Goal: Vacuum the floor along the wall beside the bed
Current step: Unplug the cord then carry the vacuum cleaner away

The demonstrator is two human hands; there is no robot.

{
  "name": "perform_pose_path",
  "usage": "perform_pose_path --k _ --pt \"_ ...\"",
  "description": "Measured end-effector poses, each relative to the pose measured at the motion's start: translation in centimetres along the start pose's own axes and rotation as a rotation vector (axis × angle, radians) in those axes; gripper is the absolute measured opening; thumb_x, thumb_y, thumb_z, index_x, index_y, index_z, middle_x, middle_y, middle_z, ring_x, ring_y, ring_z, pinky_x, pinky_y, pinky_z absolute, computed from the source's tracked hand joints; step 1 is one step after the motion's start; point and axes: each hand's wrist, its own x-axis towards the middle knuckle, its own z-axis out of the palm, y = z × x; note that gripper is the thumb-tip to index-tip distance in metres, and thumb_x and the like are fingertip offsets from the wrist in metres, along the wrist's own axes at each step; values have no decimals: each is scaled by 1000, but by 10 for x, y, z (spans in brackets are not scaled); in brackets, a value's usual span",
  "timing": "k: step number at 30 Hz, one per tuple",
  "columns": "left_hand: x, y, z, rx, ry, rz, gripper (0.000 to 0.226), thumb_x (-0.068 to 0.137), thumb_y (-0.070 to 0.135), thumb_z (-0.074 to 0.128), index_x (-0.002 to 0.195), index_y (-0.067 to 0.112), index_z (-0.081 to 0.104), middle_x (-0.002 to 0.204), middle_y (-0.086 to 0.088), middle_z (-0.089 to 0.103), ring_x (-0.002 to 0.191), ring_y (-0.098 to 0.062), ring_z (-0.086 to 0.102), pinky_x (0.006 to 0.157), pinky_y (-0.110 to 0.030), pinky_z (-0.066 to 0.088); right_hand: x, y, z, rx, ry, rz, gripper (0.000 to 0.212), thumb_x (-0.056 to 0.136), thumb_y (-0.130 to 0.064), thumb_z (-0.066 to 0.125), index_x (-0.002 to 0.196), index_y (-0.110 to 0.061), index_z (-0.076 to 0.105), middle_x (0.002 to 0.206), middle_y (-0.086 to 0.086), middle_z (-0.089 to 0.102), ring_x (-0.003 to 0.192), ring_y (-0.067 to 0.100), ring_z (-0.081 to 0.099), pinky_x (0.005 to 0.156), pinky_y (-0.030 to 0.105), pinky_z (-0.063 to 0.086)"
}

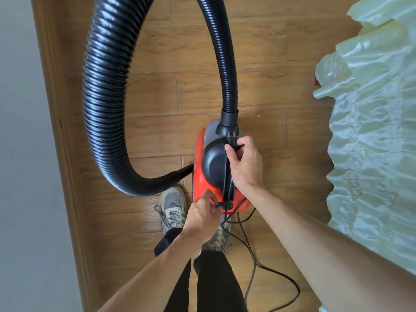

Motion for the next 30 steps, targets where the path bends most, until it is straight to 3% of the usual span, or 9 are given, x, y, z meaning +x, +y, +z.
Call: perform_pose_path --k 4,10,14,17,24,28,30 --pt "5 3 -6 20 24 22 11 94 16 57 99 23 50 79 7 60 75 -15 61 69 -27 50 0 -1 -1 43 -10 22 26 94 -31 63 104 -10 52 81 0 56 77 24 57 68 36 46" --pt "1 3 -9 54 42 42 13 95 18 56 104 22 48 89 0 64 81 -18 63 71 -28 50 -5 2 -1 70 -7 59 31 94 -36 64 106 -10 51 82 -1 55 80 22 56 68 31 41" --pt "-13 4 -17 106 65 92 28 94 18 58 117 20 43 95 1 61 84 -19 63 73 -31 51 -17 5 -5 47 -16 100 38 91 -43 65 109 -13 48 85 5 61 79 23 59 67 33 44" --pt "-24 9 -32 111 110 153 41 89 19 61 121 25 37 102 1 58 90 -23 66 78 -41 55 -29 4 -13 28 -29 136 45 88 -45 68 112 -15 45 86 9 59 76 22 59 64 30 44" --pt "-50 60 -77 172 346 452 57 84 28 62 130 31 30 108 3 51 95 -20 59 68 -39 56 -48 -6 -29 33 -98 212 72 84 -53 69 135 -12 39 107 7 56 82 21 62 60 23 43" --pt "-80 100 -105 176 534 609 69 84 32 67 141 22 29 116 0 50 102 -20 57 65 -37 58 -54 -17 -36 56 -134 257 78 84 -56 68 141 -17 33 118 8 54 99 23 62 76 33 52" --pt "-94 115 -122 192 664 697 69 84 33 68 141 17 32 119 -7 53 105 -26 56 73 -38 57 -57 -24 -38 54 -140 254 77 84 -54 68 143 -19 32 120 7 52 103 24 61 80 35 52"
